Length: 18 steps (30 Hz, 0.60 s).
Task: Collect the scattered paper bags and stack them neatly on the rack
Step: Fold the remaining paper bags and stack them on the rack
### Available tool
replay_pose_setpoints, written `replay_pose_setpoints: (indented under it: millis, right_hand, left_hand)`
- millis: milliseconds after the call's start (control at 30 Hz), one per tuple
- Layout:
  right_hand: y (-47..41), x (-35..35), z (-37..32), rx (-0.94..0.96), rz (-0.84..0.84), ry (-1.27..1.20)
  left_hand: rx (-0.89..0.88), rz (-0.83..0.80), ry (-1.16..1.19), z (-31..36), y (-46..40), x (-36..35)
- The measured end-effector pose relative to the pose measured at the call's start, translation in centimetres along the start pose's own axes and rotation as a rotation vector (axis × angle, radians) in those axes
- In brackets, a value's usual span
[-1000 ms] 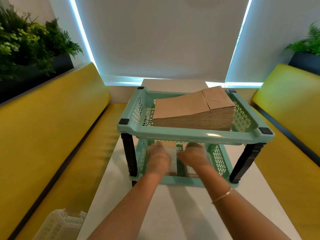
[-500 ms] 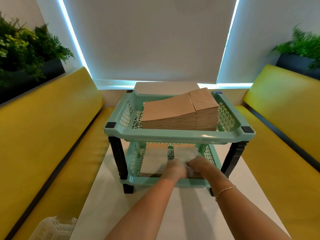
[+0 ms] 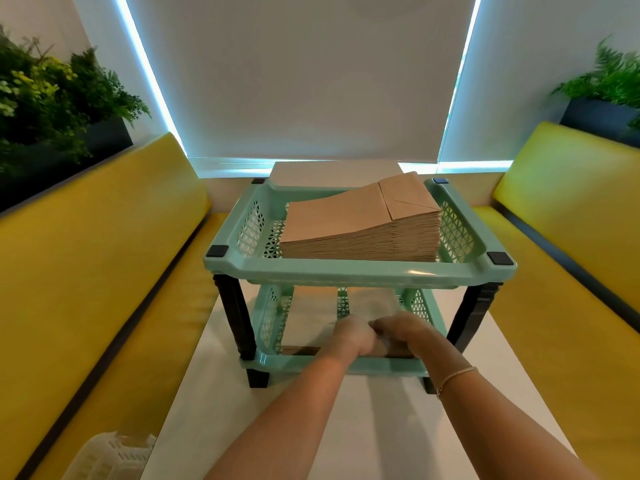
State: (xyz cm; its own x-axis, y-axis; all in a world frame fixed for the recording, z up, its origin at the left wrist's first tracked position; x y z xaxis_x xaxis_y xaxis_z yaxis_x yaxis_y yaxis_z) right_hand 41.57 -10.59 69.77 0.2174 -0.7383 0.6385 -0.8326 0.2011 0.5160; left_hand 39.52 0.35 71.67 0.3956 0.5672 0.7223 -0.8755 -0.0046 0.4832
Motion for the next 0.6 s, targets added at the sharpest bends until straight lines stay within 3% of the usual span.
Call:
replay_pose_setpoints:
  millis: [267,367,500,600]
  right_hand:
    - [1.1,2.3,-1.3,0.059,0.107,-0.014]
    - [1.9,3.5,-1.5,0.101,0.14,-0.23]
    - [6.3,2.4,-1.0,0.133,-0.115,-0.599]
    - [9.4,0.2,1.0,0.172,-0.173,-0.768]
  left_hand:
    - [0.047,-0.108,0.552,0.1,0.1,0.2]
    - [0.018,-0.09,0.646,0.7,1.2,1.5]
    - [0.009,0.001,0.617,-0.9,3.1,3.1]
    - [0.005,-0.077,0.685,-3.5,5.5,2.0]
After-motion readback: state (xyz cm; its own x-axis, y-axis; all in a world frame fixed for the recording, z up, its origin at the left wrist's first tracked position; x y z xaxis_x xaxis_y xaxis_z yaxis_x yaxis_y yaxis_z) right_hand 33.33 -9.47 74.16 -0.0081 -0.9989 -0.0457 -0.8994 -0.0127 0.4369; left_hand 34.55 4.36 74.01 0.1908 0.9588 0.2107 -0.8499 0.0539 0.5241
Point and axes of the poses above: each hand's wrist, its own y-axis away from the middle knuckle, its own x-axis out of the back of the hand, z = x × y, the point moved 5 cm from there along -y, towards the middle knuckle
